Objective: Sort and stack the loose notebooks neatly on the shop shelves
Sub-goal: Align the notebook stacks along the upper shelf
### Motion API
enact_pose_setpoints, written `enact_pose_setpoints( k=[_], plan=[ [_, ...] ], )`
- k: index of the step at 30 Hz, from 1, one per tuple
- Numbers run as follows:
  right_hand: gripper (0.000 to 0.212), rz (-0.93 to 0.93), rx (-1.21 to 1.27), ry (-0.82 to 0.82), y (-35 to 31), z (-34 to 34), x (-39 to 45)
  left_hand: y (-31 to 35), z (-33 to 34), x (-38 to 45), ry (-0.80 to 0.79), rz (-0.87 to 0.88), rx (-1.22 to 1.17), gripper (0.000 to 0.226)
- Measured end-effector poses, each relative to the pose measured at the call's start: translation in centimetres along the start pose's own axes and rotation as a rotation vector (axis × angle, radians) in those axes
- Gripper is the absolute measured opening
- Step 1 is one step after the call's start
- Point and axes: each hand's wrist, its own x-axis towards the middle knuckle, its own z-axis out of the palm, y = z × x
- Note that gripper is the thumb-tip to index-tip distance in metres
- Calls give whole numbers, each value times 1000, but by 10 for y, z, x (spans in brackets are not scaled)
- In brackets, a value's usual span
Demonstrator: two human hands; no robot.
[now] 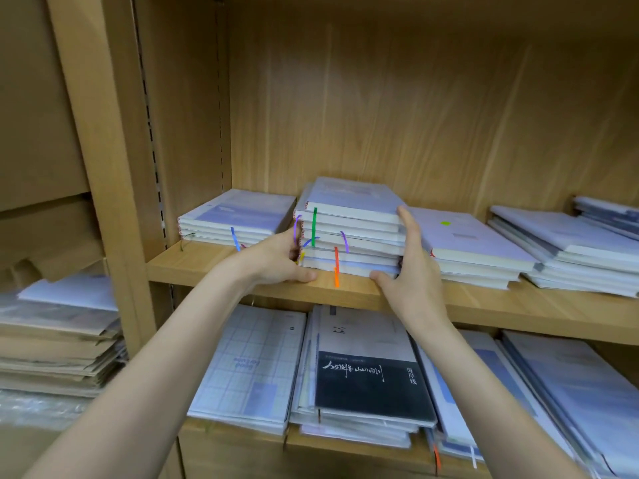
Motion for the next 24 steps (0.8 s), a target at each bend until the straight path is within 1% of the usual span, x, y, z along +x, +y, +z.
enact_pose_setpoints(
  k=[4,7,9,13,18,24],
  plan=[
    [89,-2,-75,29,-2,1,-6,2,1,0,13,-36,80,72],
    [90,-13,-78,48,-3,-1,-8,1,1,0,35,-43,87,69],
    [91,-10,-83,43,-4,-3,-7,-1,4,0,84,-14,64,65],
    [93,4,-70,19,-2,-6,-4,-7,15,-2,232,53,-3,59],
    [92,29,-64,48,1,-5,-5,-12,20,3,338,37,87,57],
    [91,21,-73,66,-1,-5,-6,-9,24,-1,385,63,158,69]
  ],
)
